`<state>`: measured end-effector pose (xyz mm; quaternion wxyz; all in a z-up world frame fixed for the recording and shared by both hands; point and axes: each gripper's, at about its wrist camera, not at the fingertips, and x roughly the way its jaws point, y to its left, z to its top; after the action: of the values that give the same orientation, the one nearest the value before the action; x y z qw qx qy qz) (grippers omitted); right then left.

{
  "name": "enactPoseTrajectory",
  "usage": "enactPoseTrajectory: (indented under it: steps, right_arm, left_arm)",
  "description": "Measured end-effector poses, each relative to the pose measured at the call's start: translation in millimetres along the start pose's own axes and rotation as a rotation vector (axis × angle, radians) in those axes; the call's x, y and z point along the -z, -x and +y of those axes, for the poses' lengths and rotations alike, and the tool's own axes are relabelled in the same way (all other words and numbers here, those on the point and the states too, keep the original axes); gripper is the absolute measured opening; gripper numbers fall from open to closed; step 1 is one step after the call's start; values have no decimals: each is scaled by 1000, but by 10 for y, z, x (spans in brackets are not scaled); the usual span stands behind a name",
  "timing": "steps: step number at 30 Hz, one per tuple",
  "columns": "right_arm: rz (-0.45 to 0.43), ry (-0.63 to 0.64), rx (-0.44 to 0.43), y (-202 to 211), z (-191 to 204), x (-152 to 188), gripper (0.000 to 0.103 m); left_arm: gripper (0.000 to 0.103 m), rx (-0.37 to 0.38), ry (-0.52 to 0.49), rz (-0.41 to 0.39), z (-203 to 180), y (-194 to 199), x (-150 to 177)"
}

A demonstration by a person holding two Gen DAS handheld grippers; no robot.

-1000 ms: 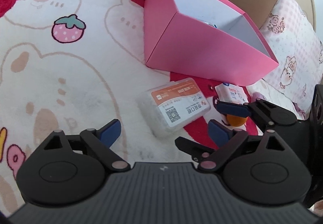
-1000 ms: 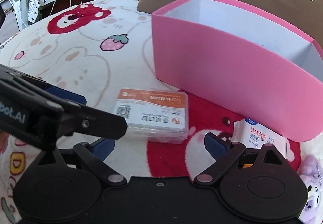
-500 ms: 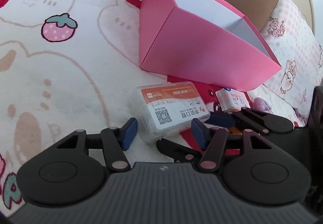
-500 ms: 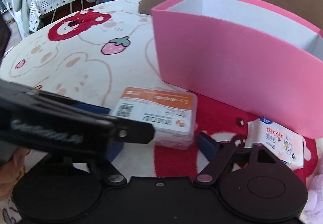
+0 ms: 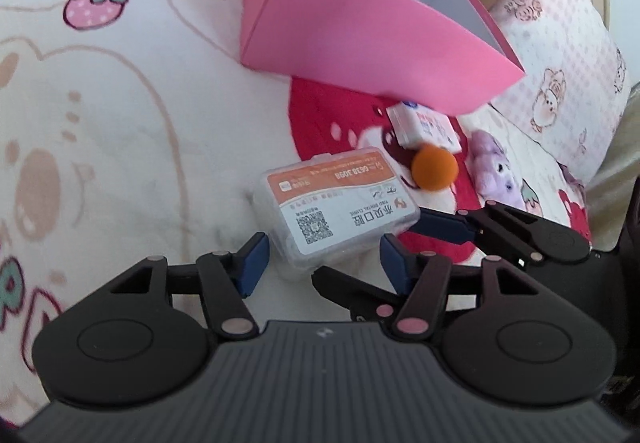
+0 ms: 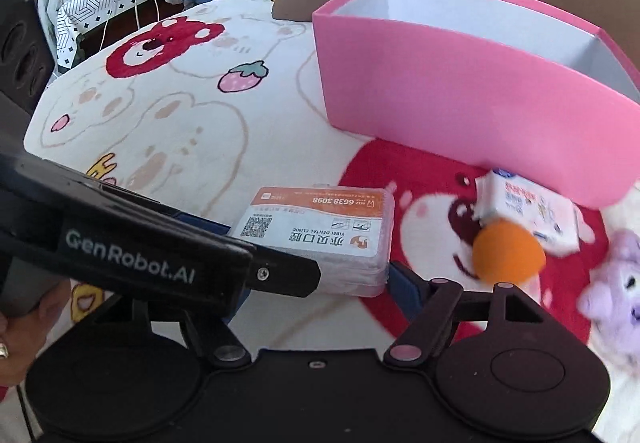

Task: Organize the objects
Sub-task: 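Lower the right tool onto the white dental floss box and close on it, then lift the floss box with the right tool toward the pink box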

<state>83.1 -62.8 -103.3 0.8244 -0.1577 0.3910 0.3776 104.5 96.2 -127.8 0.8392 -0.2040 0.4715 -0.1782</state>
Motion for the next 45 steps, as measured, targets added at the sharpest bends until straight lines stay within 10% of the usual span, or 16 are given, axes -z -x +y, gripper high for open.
enactPoseTrajectory:
  steps: [11, 25, 45]
  right_arm:
    - [36, -65, -80, 55, -28, 117, 90]
    - [29, -134, -82, 104, -27, 103, 89]
    - [9, -160, -6, -77, 59, 135, 95]
  left_arm:
    - [61, 82, 153, 59, 208, 164, -21]
    - [31, 51, 271, -9, 364, 134, -4]
    - [41, 51, 219, -20, 300, 60, 52]
